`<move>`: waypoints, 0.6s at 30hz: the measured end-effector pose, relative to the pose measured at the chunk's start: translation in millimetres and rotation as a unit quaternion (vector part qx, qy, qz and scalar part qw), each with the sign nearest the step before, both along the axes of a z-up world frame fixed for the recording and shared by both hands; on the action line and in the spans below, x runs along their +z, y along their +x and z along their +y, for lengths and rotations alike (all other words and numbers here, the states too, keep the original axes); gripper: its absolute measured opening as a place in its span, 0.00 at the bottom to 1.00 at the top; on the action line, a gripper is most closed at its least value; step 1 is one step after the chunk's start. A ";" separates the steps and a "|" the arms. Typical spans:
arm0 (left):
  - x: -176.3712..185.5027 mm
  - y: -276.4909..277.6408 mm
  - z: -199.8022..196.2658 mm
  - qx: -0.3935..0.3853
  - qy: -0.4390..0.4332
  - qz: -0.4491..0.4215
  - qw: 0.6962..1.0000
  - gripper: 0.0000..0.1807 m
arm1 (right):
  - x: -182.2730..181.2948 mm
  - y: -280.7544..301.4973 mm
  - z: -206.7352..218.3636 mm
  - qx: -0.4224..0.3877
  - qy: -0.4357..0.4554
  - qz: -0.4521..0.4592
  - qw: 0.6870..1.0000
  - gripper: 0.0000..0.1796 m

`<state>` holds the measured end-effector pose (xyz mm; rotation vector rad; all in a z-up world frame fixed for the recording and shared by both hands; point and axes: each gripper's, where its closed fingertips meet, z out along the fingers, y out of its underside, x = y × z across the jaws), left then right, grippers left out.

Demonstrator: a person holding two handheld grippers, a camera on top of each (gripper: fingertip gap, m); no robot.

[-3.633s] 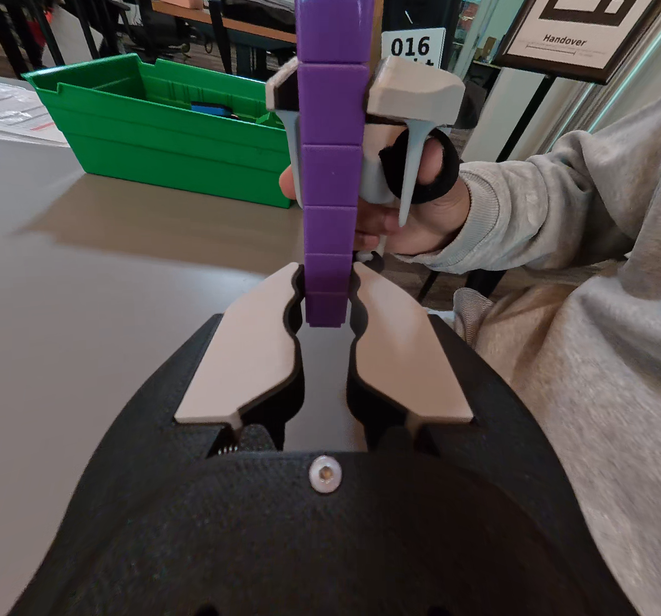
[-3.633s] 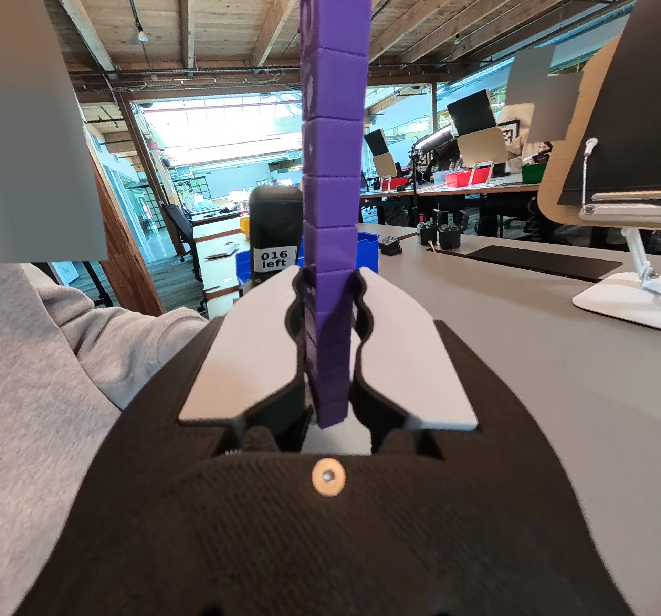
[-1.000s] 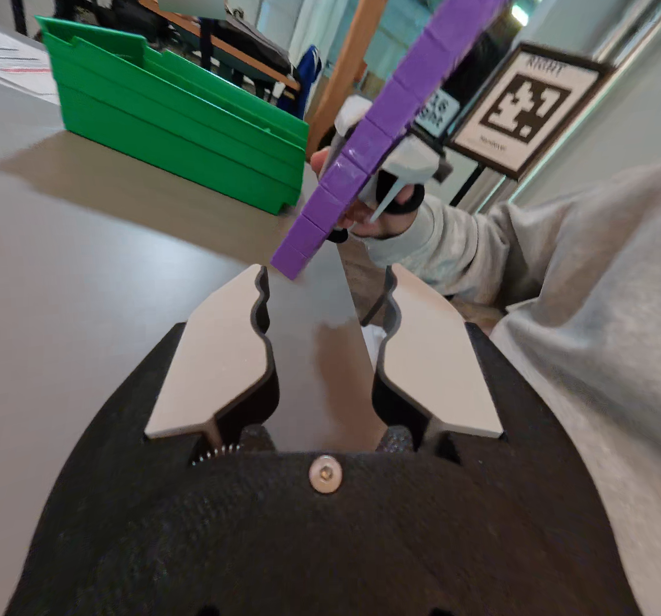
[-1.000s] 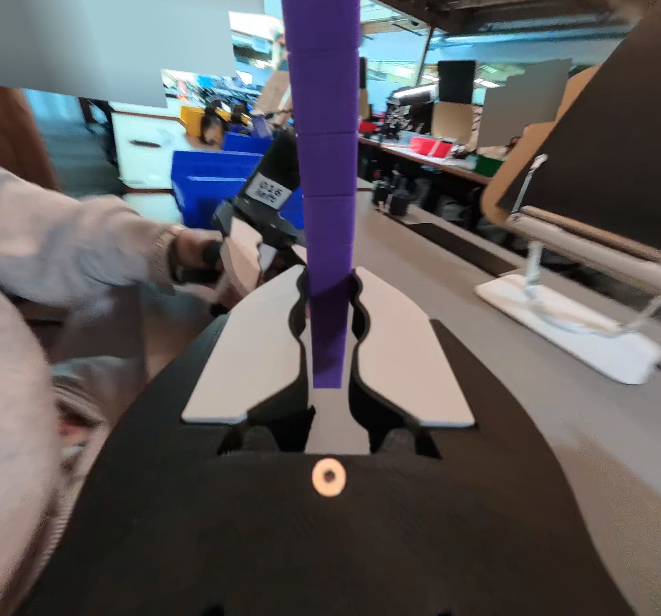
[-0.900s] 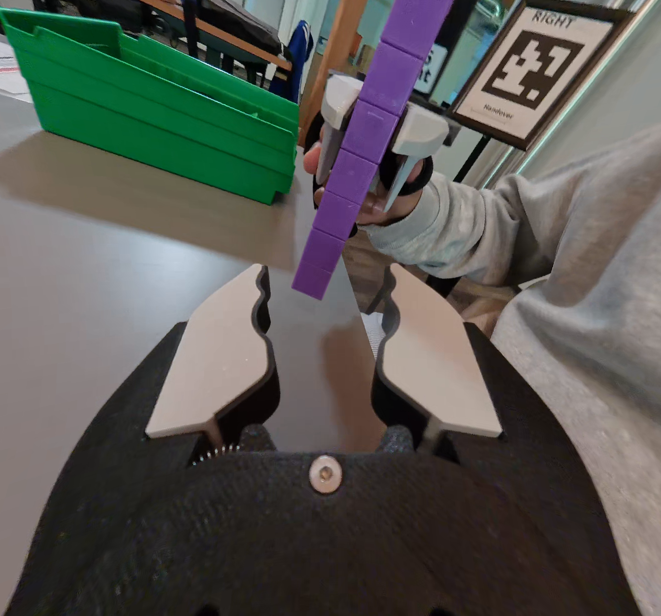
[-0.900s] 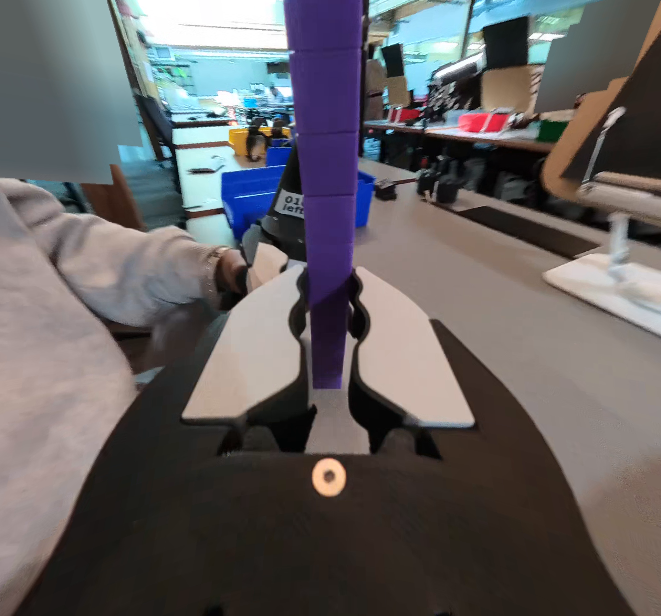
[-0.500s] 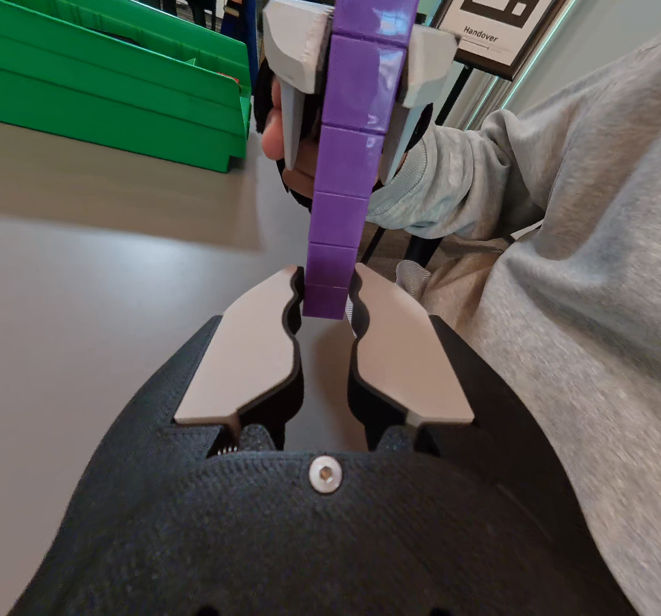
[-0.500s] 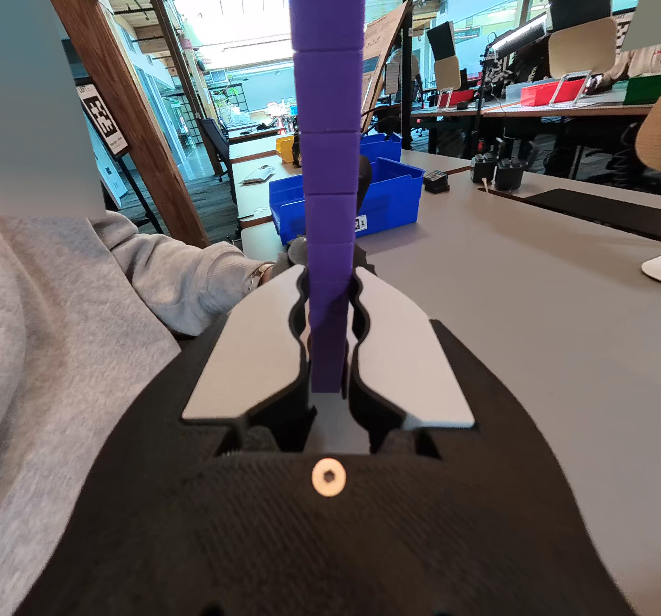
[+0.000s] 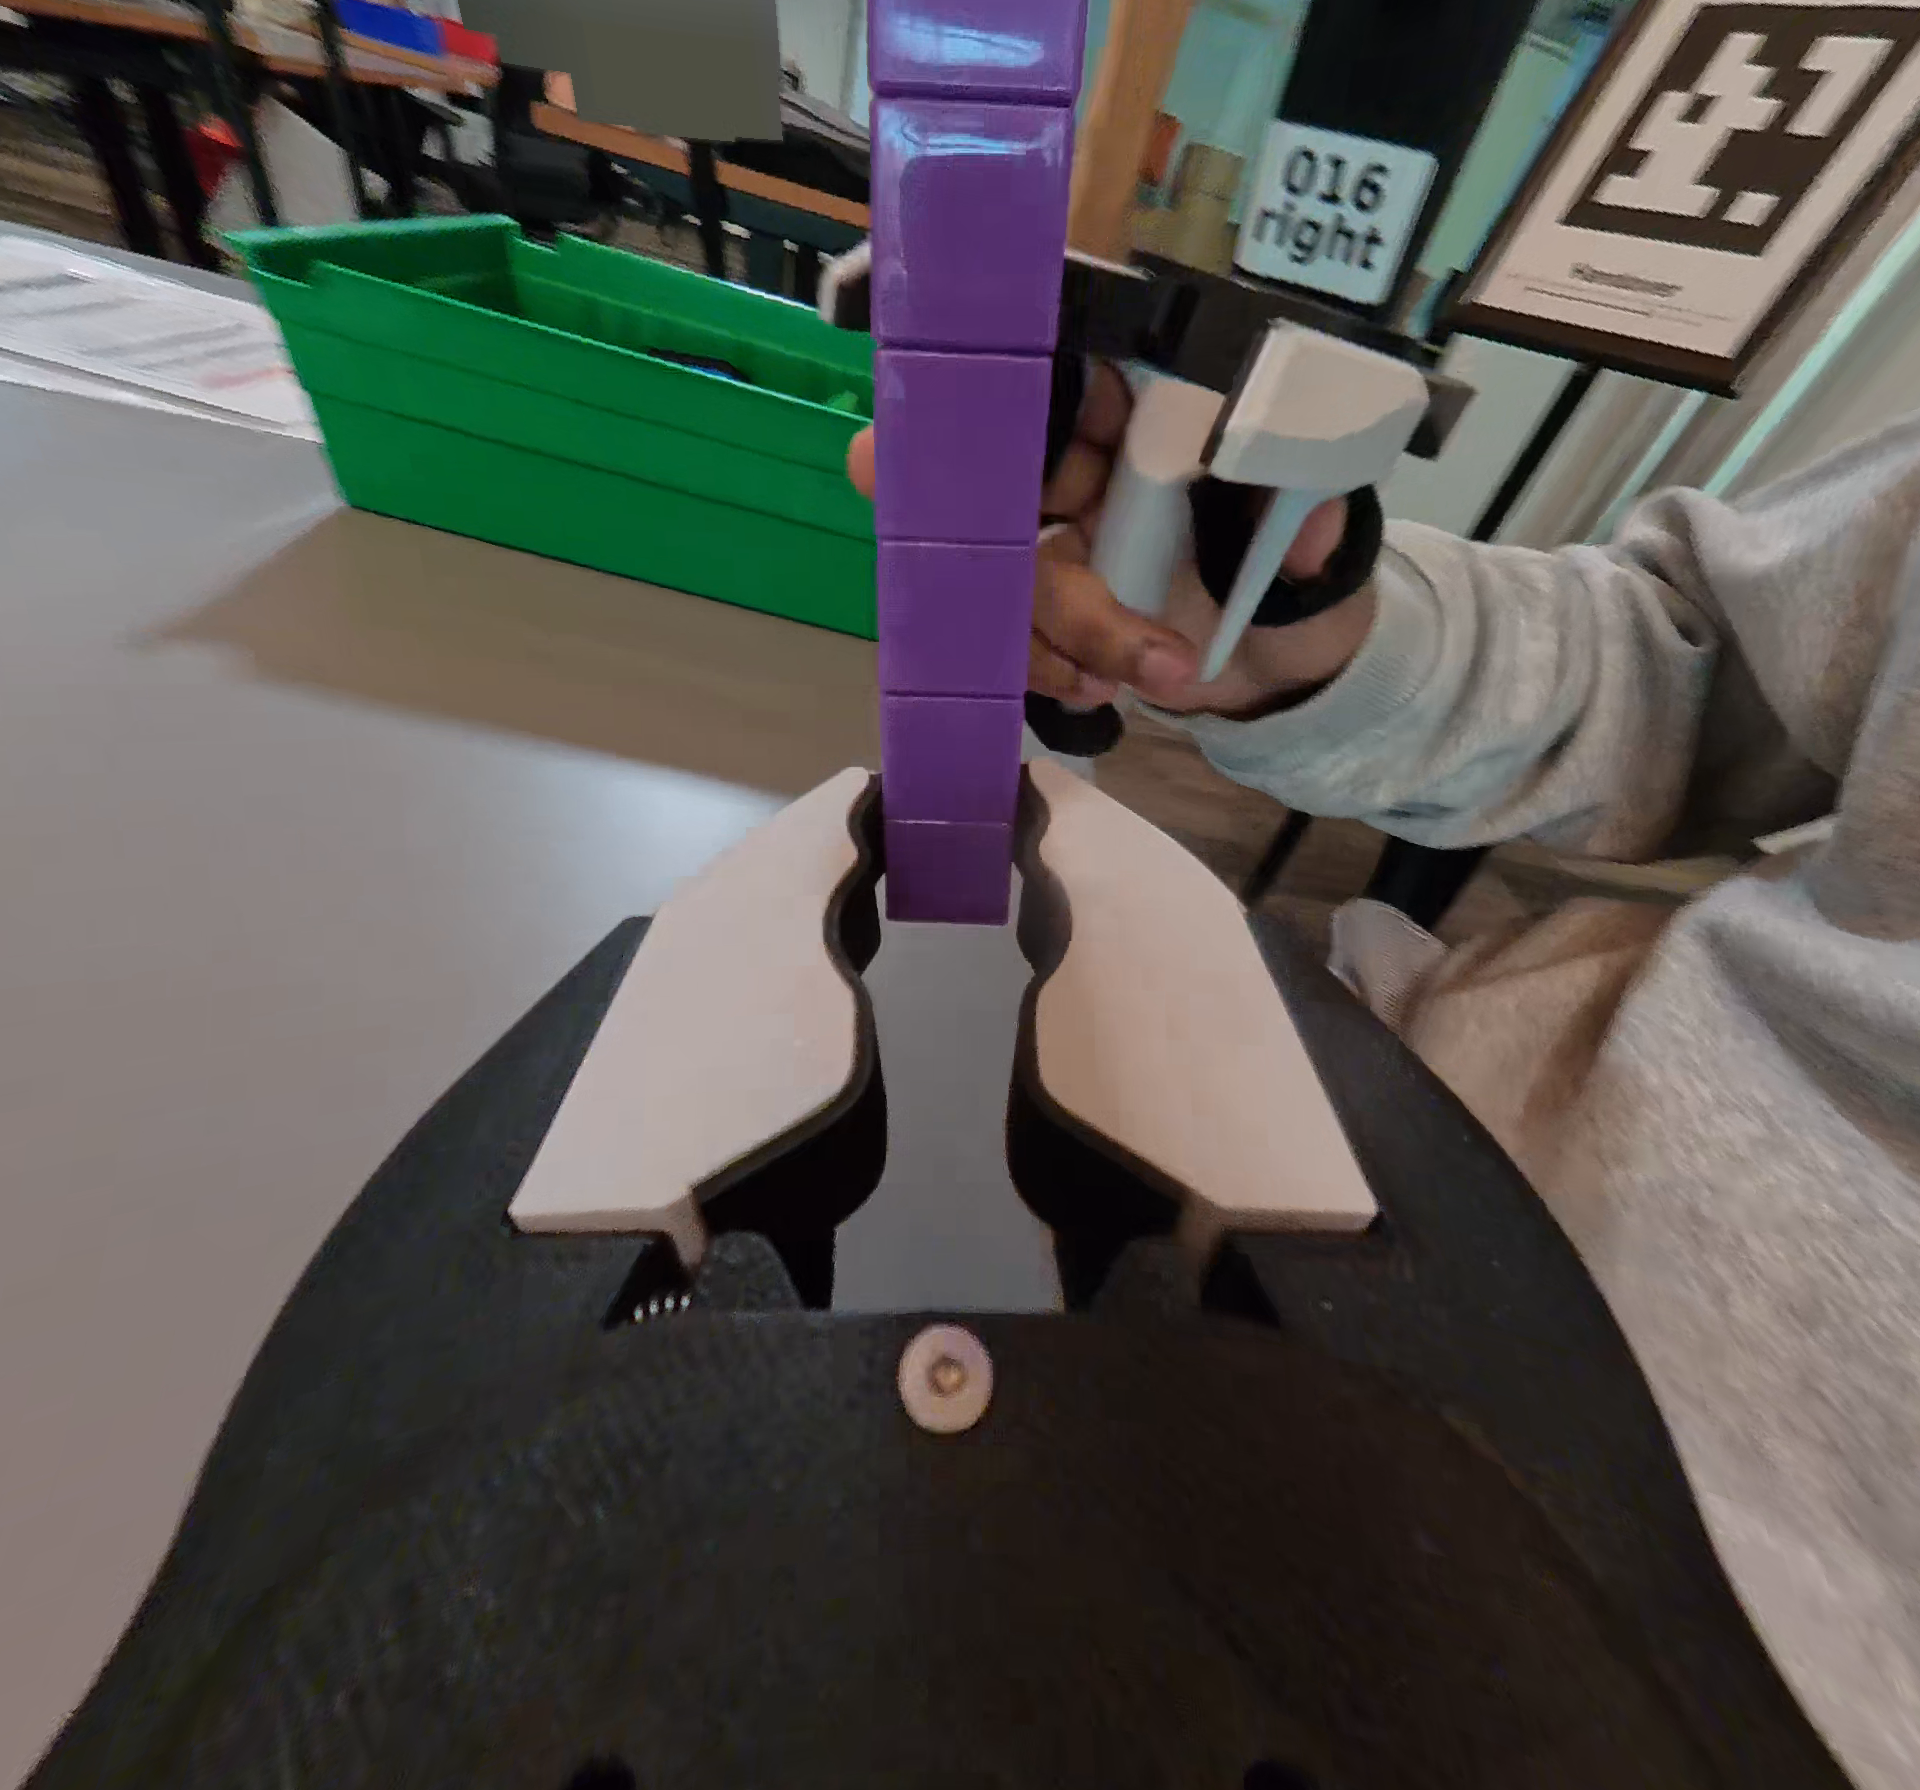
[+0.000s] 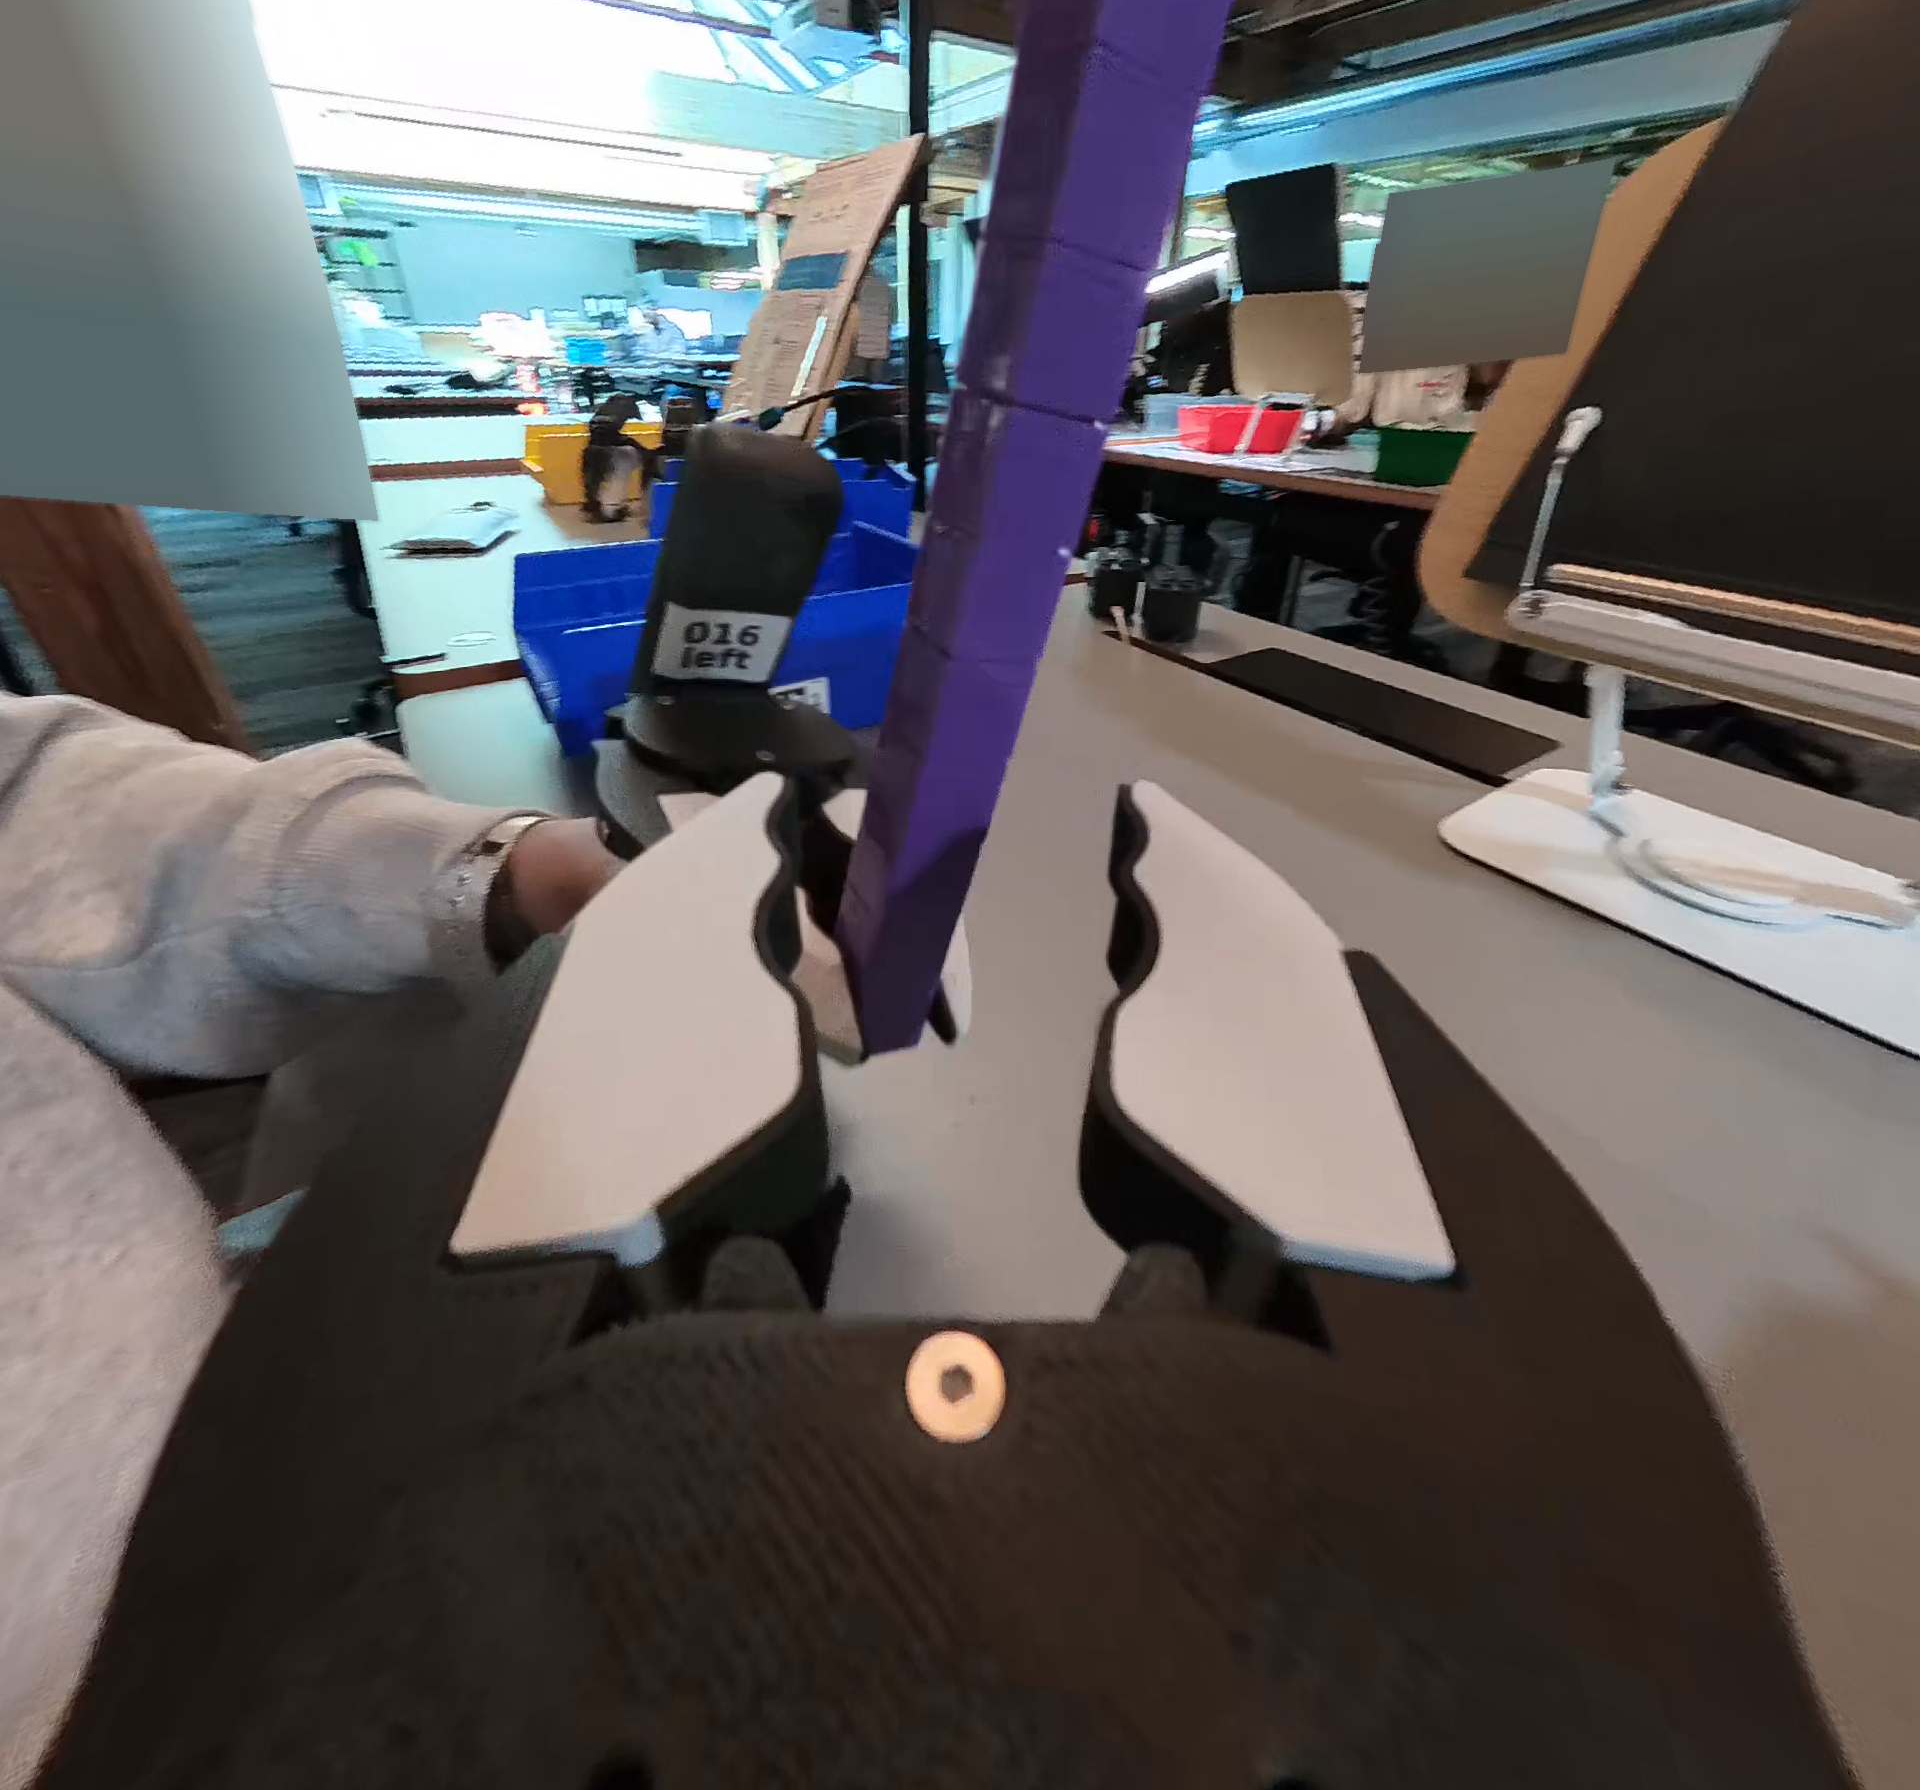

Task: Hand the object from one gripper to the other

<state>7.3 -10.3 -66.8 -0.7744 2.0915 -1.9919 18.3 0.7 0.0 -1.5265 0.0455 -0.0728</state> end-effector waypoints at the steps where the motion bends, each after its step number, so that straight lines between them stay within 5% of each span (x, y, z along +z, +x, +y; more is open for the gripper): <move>1: 1.7 5.3 5.0 0.024 0.000 -0.007 1.000 0.13 | 0.0 3.4 -0.8 -0.015 0.002 -0.002 1.000 0.33; 9: 1.8 41.3 60.6 0.244 0.066 -0.036 0.967 0.13 | -6.1 10.9 3.1 -0.063 -0.004 -0.003 0.998 0.33; 18: -7.9 41.8 50.2 0.277 0.143 -0.055 0.949 0.13 | 4.3 18.4 33.4 -0.093 0.003 0.071 0.993 0.33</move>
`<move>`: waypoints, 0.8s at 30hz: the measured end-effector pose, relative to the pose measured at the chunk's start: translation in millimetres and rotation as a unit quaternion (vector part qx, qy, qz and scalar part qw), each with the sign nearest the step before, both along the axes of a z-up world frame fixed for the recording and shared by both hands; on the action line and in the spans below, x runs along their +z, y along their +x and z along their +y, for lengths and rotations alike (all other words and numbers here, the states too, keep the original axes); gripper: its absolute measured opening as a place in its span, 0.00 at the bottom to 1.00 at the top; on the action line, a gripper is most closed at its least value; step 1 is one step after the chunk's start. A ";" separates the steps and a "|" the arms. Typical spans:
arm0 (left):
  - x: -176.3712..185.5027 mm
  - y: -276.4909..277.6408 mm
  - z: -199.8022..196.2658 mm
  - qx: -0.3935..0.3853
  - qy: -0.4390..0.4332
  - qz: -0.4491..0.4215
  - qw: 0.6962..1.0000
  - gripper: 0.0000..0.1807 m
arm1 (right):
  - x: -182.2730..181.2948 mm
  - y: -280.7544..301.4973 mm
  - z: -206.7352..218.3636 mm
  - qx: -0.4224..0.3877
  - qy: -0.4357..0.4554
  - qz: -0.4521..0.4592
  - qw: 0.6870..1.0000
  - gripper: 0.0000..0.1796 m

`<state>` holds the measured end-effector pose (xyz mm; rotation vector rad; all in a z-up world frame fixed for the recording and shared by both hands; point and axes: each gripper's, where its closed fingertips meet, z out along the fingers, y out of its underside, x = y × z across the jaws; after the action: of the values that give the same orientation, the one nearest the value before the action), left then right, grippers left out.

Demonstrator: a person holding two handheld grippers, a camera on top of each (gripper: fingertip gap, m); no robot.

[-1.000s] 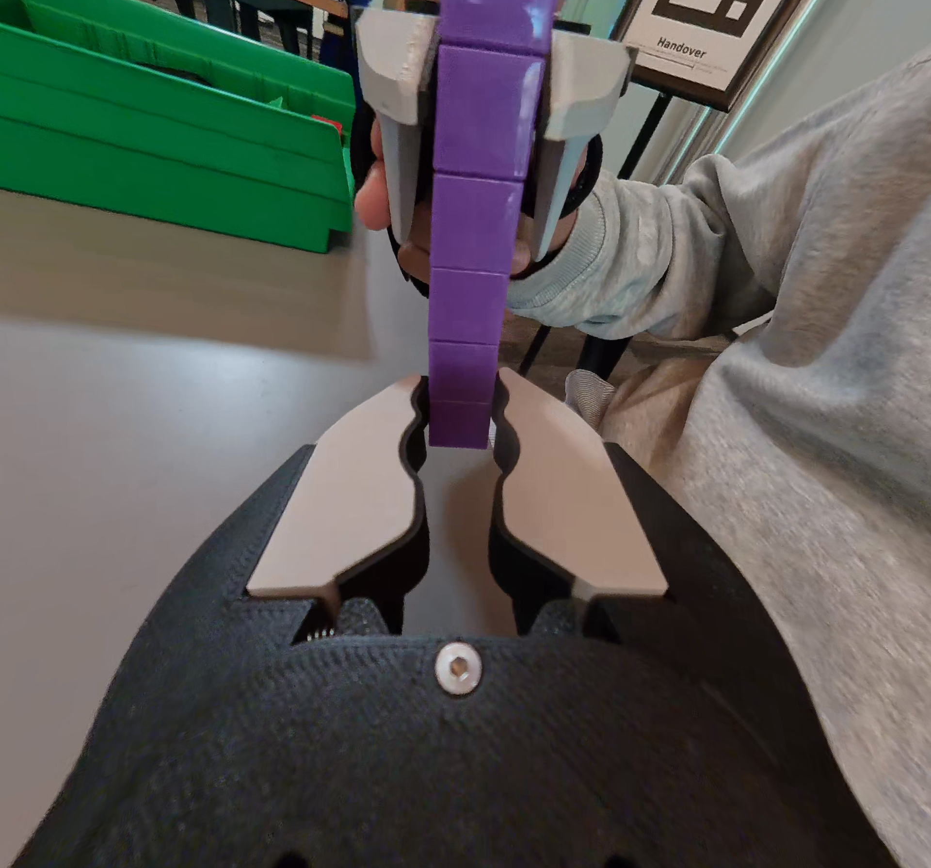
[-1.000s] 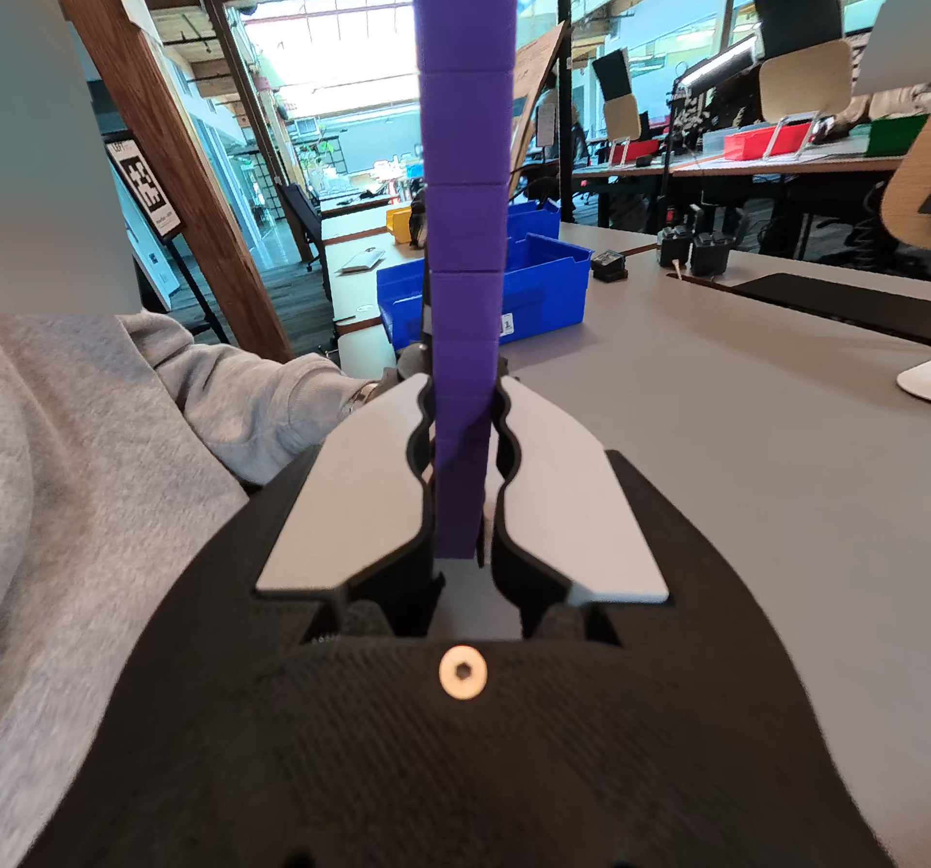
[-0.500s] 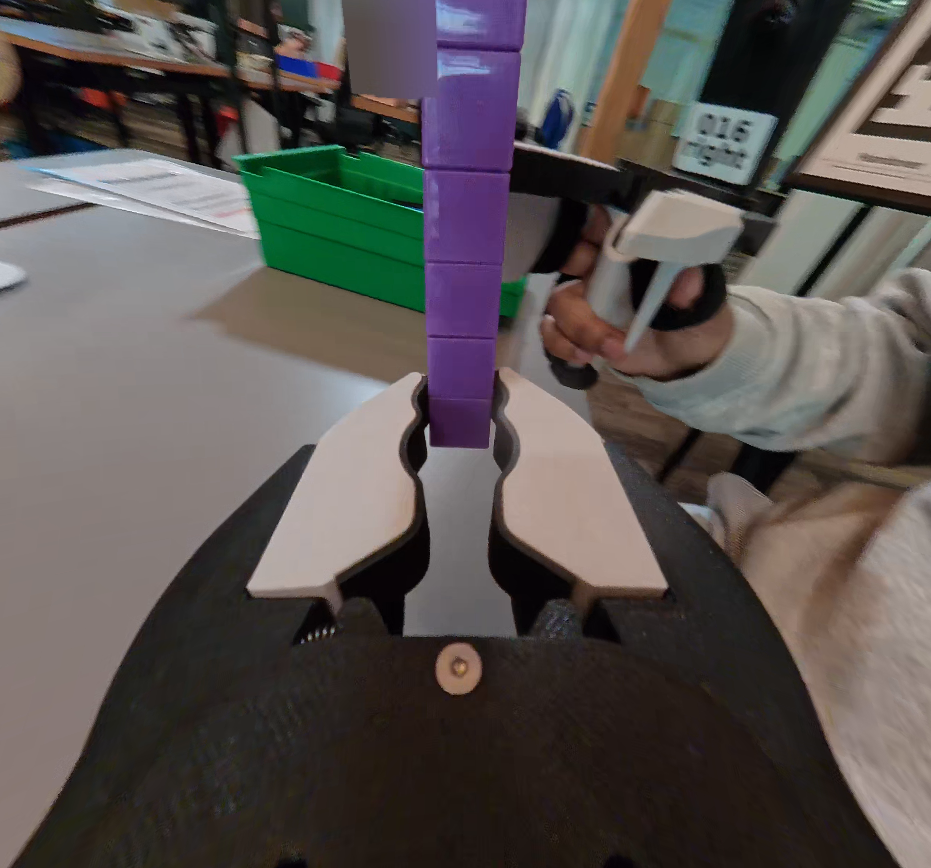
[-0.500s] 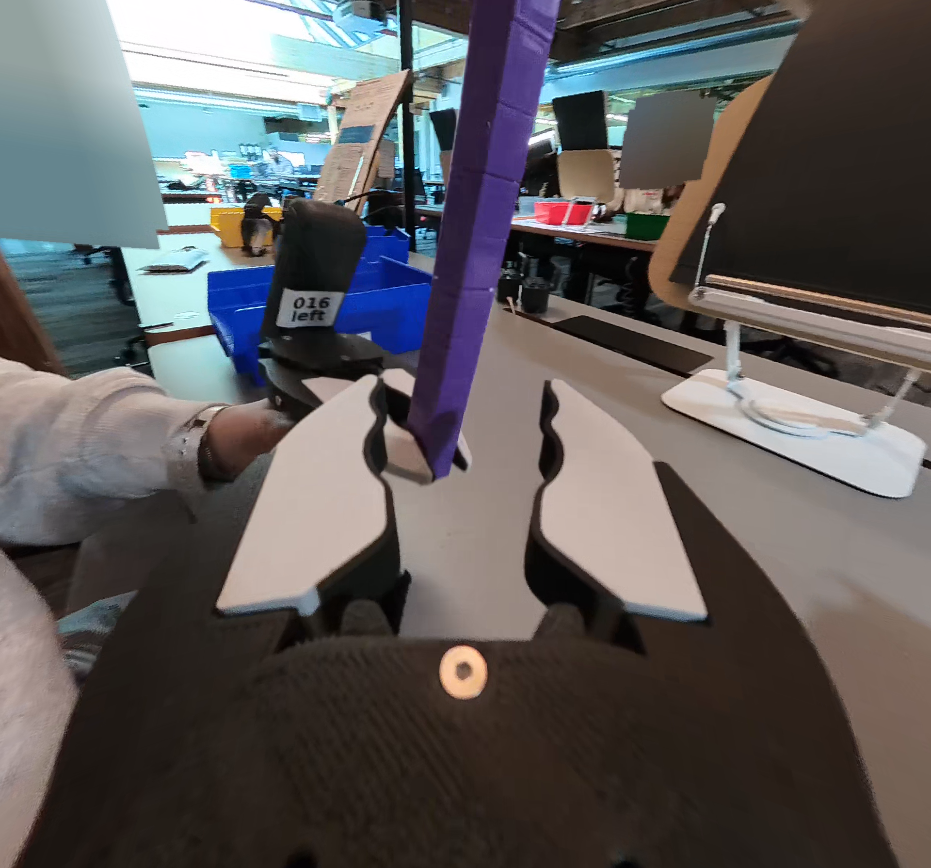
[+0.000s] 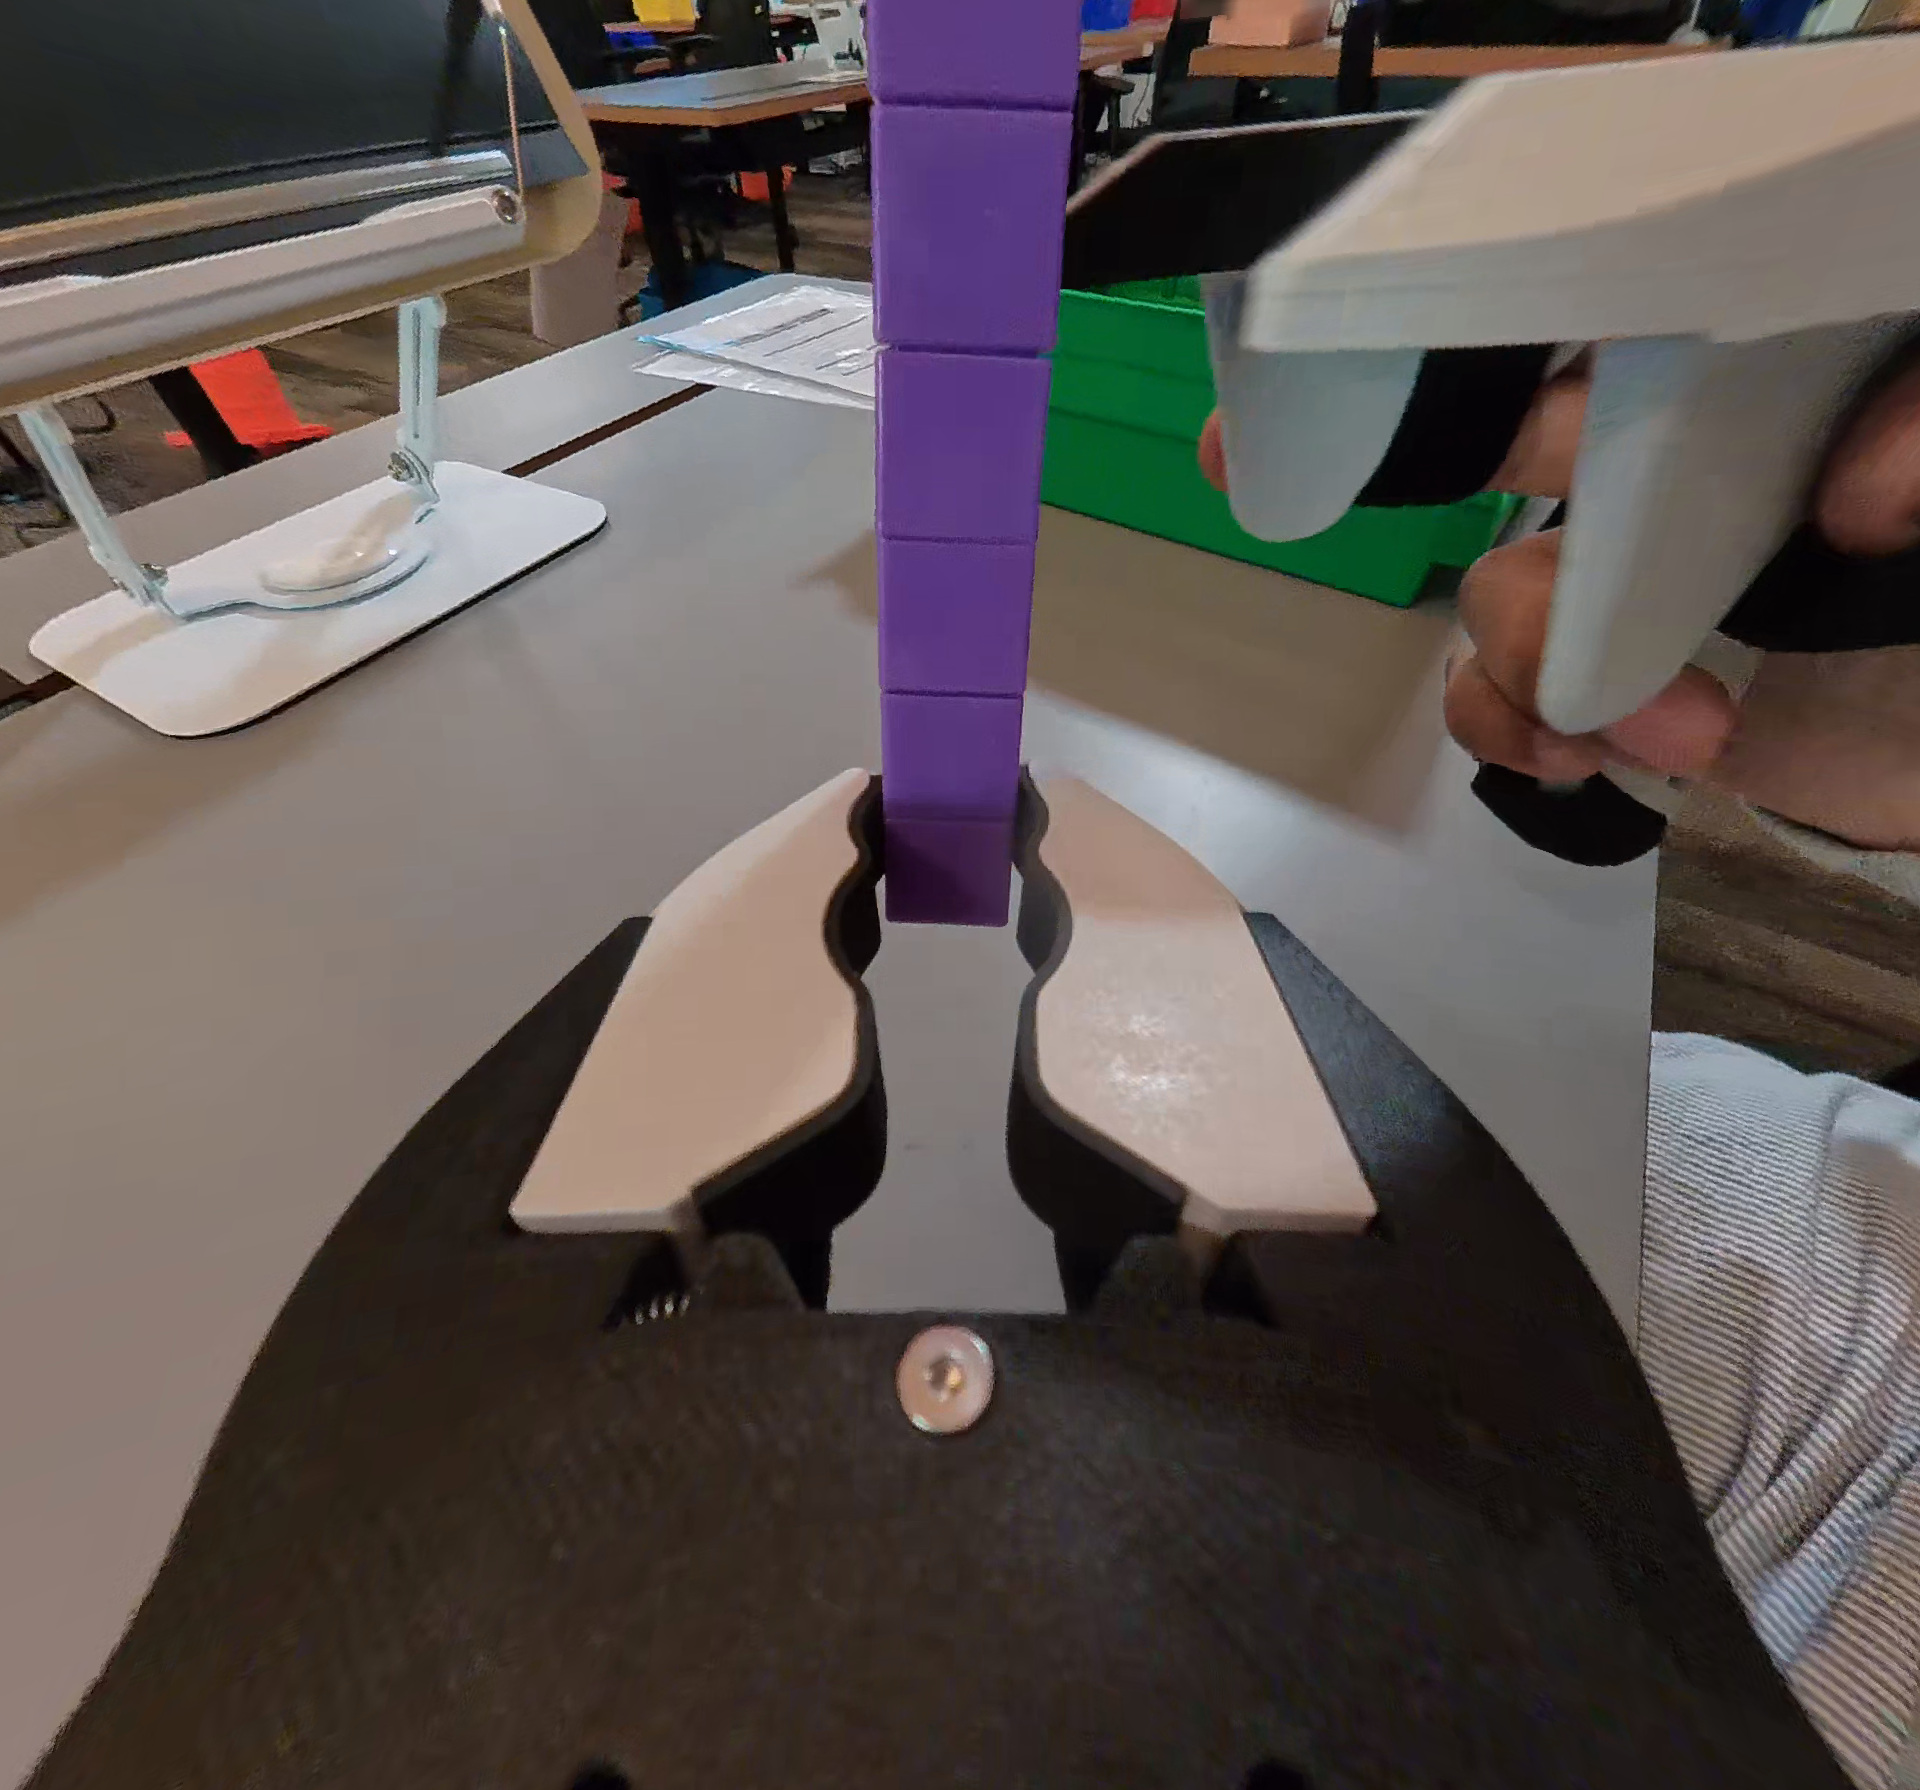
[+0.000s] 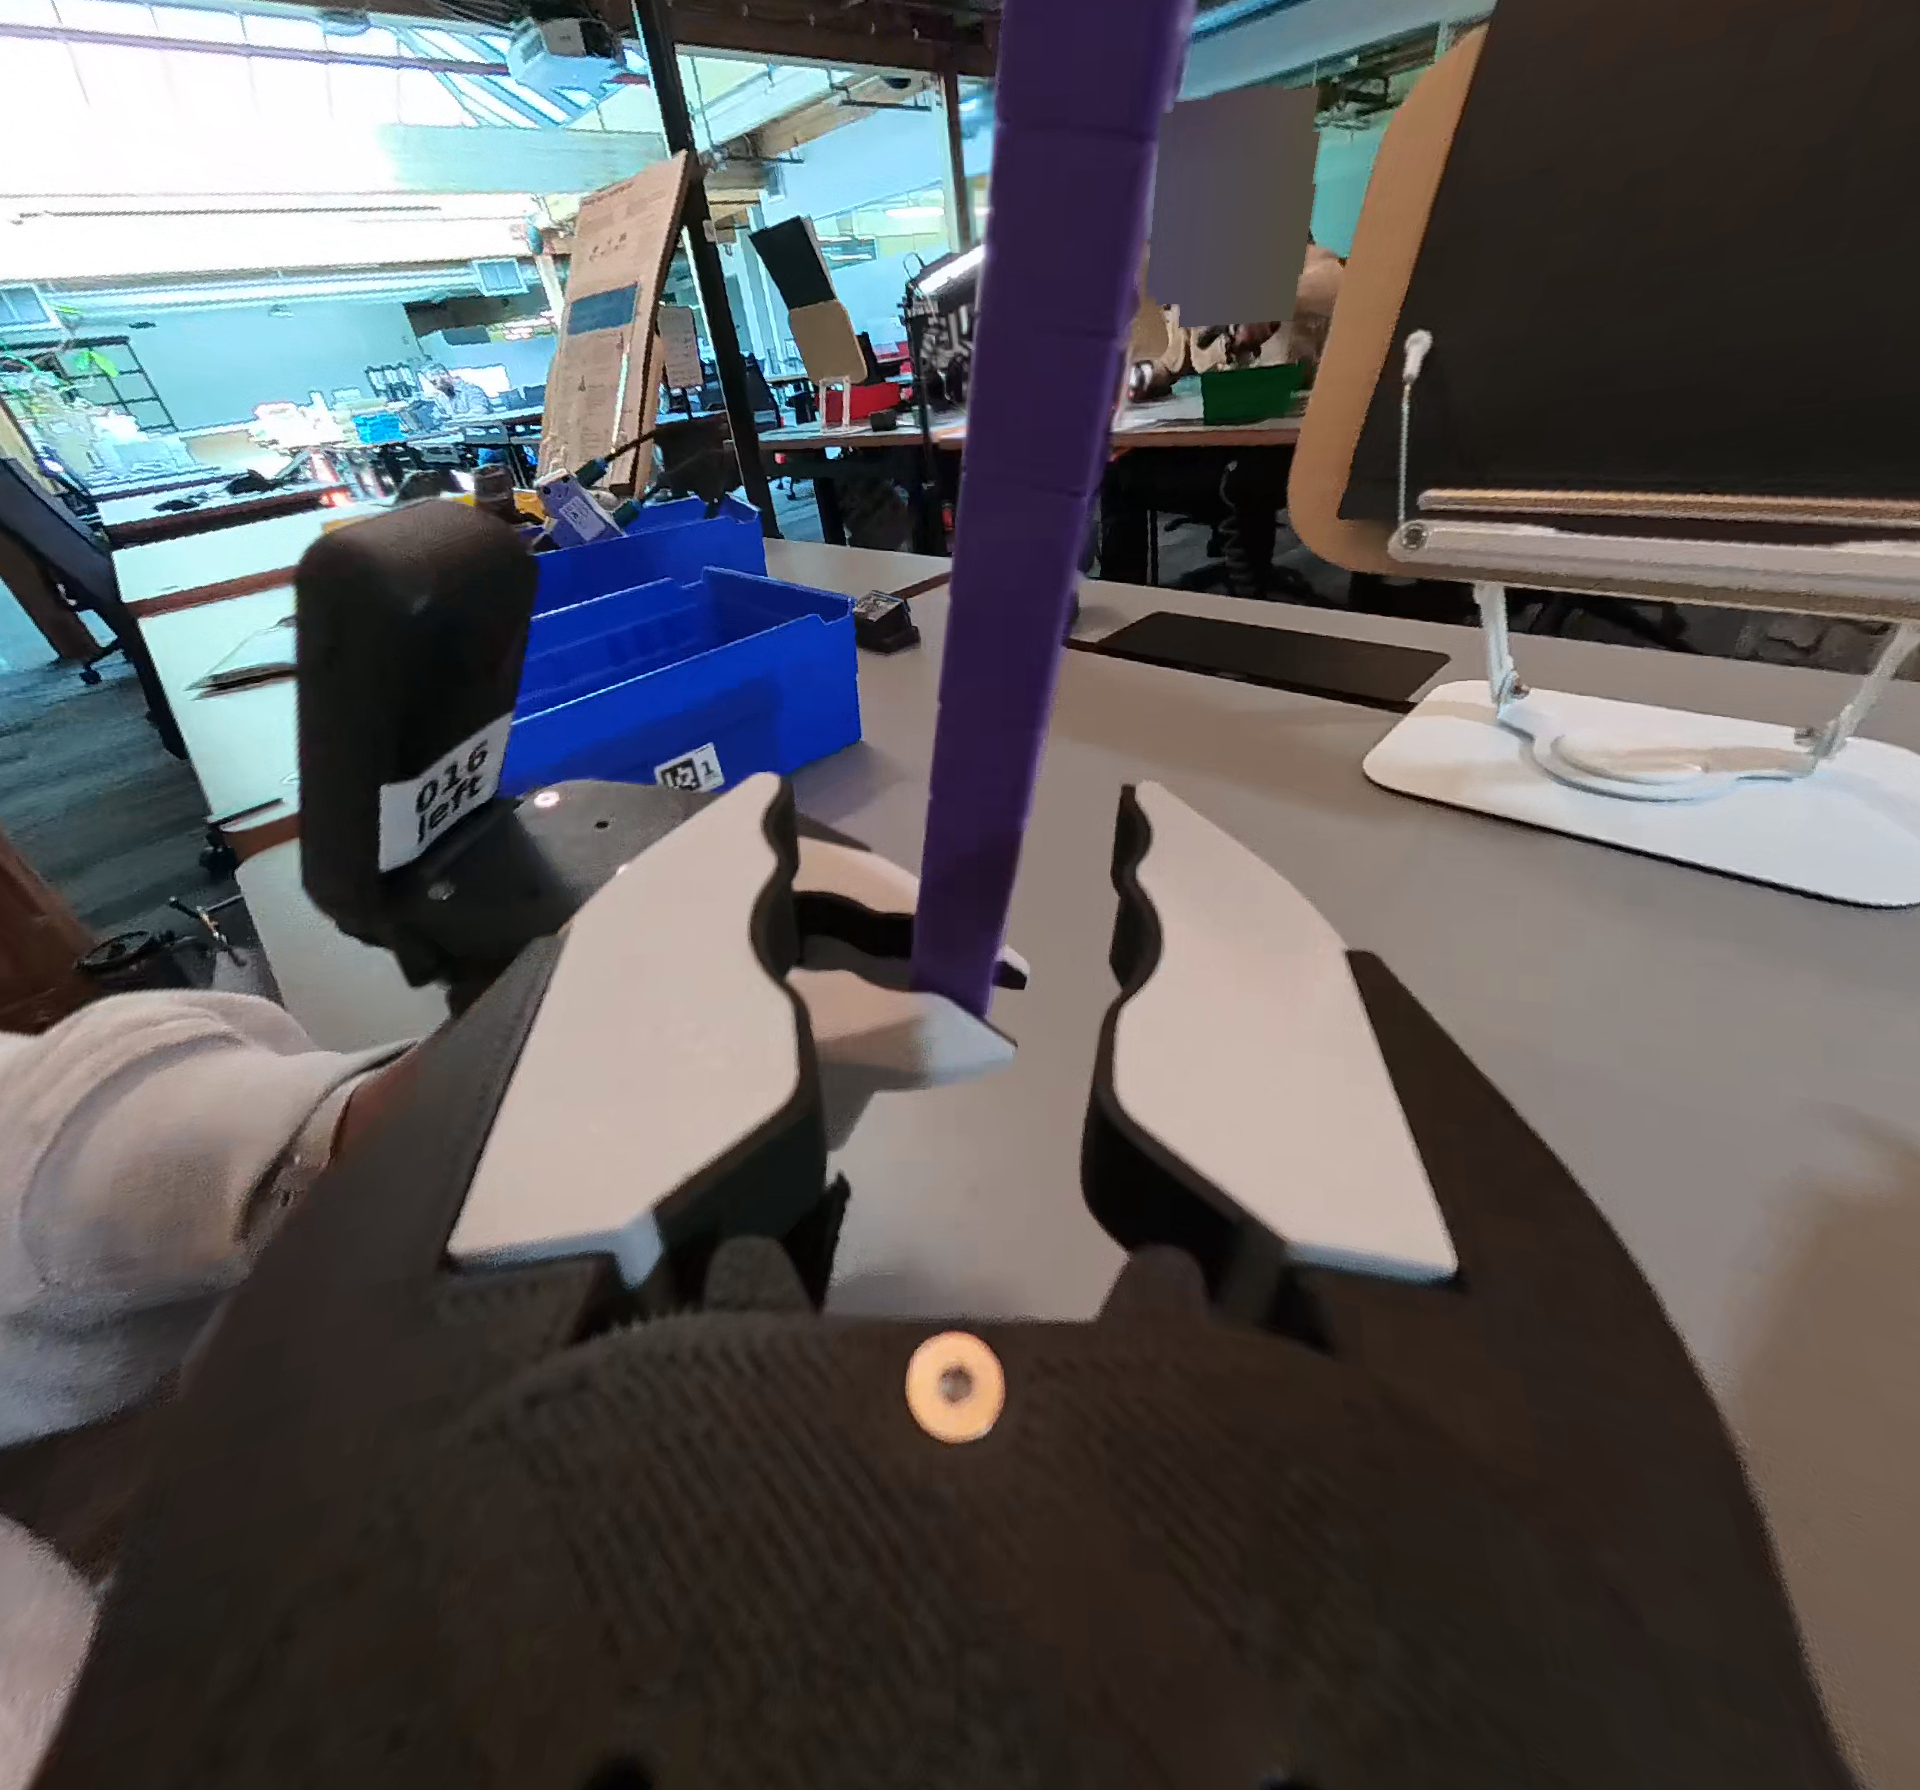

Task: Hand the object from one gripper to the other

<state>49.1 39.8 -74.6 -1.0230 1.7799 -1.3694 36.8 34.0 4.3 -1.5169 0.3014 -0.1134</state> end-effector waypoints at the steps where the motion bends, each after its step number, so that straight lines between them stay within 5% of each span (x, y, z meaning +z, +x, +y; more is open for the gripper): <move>1: -0.3 -0.3 -1.3 0.001 0.005 -0.002 1.000 0.13 | -0.6 0.7 2.1 -0.005 -0.003 0.003 1.000 0.32; 5: 0.0 -1.0 -3.1 0.008 0.022 -0.010 1.000 0.13 | -3.3 3.4 2.5 -0.015 -0.007 0.011 1.000 0.12; 11: -0.6 -0.8 -6.0 0.008 0.037 -0.020 0.999 0.12 | -5.3 6.6 -3.3 -0.006 -0.006 0.018 1.000 0.12; 20: -7.5 5.0 -5.9 0.008 0.025 0.005 1.000 0.35 | 2.1 22.0 -24.5 -0.018 -0.004 -0.004 1.000 0.12; 24: -30.8 13.3 5.2 0.010 0.108 0.082 0.991 0.40 | 5.1 27.8 -35.7 -0.021 -0.015 -0.030 0.999 0.12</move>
<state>62.4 45.0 -105.4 -1.0575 1.9829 -1.0785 64.6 -1.6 9.4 -1.5347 0.2838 -0.1969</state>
